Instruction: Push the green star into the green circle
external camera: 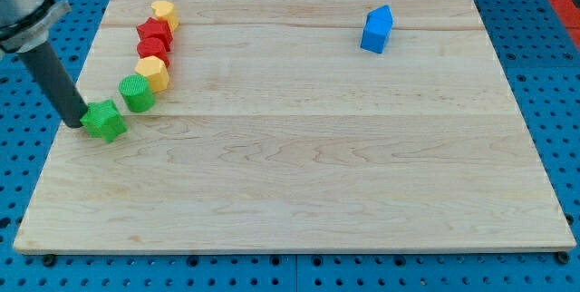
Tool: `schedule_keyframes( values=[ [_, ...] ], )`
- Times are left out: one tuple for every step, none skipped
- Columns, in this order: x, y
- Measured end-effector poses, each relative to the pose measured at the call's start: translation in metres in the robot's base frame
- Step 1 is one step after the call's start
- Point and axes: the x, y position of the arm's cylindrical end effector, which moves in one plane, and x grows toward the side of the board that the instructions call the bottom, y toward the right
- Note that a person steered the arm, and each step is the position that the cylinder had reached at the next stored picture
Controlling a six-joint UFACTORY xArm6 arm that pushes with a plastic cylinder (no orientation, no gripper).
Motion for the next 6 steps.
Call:
schedule_keyframes(
  values=[
    [0.003, 0.007],
    [0.041, -0.004],
    [0.050, 0.022],
    [0.046, 0.028],
    [0.038, 0.028],
    [0.024, 0.029]
  ],
)
